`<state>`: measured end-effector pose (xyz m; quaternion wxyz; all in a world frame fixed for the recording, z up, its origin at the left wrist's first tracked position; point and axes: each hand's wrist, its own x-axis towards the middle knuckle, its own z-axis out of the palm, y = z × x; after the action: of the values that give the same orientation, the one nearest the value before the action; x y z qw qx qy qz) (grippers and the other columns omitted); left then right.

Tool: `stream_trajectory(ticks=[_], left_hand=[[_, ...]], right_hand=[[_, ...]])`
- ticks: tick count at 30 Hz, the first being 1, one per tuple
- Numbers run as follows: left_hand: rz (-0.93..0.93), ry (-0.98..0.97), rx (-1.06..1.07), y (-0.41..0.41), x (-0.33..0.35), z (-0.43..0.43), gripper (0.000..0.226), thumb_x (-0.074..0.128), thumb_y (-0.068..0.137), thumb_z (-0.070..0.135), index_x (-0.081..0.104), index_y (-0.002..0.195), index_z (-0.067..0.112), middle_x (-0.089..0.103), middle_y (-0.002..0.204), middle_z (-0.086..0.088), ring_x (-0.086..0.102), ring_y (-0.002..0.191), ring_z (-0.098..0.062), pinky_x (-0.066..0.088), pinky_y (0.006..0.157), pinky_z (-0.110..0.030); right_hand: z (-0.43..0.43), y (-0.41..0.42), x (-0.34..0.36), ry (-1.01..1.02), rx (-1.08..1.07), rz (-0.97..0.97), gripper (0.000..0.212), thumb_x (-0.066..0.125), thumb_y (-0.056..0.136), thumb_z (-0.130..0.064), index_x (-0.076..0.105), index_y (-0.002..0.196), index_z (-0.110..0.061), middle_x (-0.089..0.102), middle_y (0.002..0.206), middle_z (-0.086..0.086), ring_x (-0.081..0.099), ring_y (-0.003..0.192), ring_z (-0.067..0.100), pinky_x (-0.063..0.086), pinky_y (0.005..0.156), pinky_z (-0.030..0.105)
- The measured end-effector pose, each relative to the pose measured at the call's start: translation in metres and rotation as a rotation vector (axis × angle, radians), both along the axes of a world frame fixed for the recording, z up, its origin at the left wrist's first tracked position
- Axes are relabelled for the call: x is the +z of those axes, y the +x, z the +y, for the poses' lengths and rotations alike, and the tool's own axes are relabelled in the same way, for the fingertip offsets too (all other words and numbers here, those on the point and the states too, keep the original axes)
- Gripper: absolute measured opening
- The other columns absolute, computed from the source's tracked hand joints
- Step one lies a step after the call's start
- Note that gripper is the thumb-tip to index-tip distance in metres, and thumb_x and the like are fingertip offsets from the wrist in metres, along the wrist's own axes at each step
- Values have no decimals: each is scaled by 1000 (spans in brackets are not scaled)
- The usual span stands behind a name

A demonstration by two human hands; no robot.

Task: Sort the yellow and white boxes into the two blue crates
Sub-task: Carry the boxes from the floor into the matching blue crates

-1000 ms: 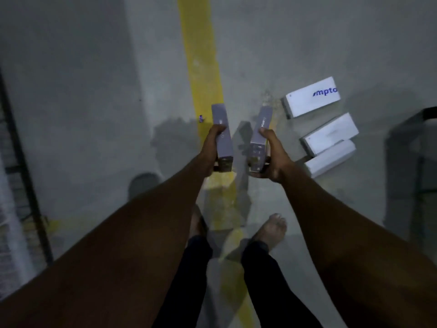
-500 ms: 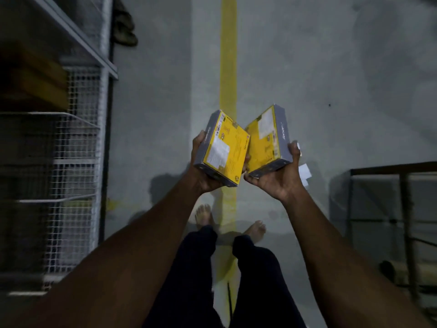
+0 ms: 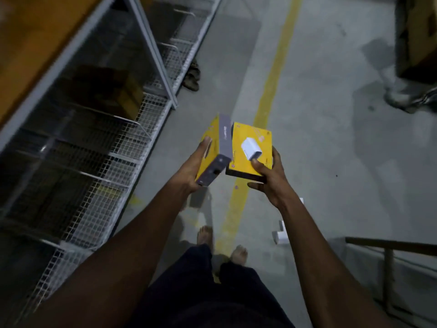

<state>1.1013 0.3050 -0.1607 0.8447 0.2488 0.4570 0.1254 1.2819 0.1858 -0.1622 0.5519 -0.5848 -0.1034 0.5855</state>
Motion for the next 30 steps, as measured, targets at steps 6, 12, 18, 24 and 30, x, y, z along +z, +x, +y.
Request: stream_trajectory(ticks=[6, 12, 18, 24, 30], left_hand=[[88, 278, 329, -67, 19, -7, 68, 76, 76, 53, 59, 133, 20, 64, 128, -16, 65, 112, -37, 49, 97, -58], [166, 422, 659, -139, 56, -16, 60, 78, 76, 41, 60, 130, 22, 68, 124, -10, 67, 110, -33, 53, 91, -59], [204, 400, 883, -240, 97, -33, 68, 74, 65, 51, 62, 127, 26, 65, 126, -10, 65, 111, -34, 55, 88, -53], [150, 407, 1058, -362, 153, -51, 36, 49, 93, 33, 63, 121, 15, 70, 115, -16, 68, 99, -34, 53, 86, -46], [75, 473, 1204, -513, 207, -94, 27, 45, 96, 29, 67, 103, 14, 72, 92, -9, 65, 81, -28, 51, 73, -37]], right_hand=[[23, -30, 39, 150, 142, -386, 83, 76, 83, -23, 26, 143, -49, 47, 138, -15, 64, 107, 22, 58, 58, 34], [58, -102, 74, 289, 277, -483, 80, 74, 84, -20, 27, 146, -41, 52, 116, -37, 66, 101, 11, 58, 57, 35], [81, -204, 108, 405, 453, -505, 76, 74, 83, -22, 32, 144, -37, 61, 122, -6, 70, 91, 22, 59, 55, 39], [90, -340, 154, 492, 518, -358, 63, 68, 75, -30, 43, 132, -34, 66, 115, -7, 71, 77, 15, 53, 49, 32], [85, -495, 189, 533, 617, -212, 64, 67, 78, -27, 43, 137, -29, 64, 118, -9, 71, 81, 11, 55, 55, 36]])
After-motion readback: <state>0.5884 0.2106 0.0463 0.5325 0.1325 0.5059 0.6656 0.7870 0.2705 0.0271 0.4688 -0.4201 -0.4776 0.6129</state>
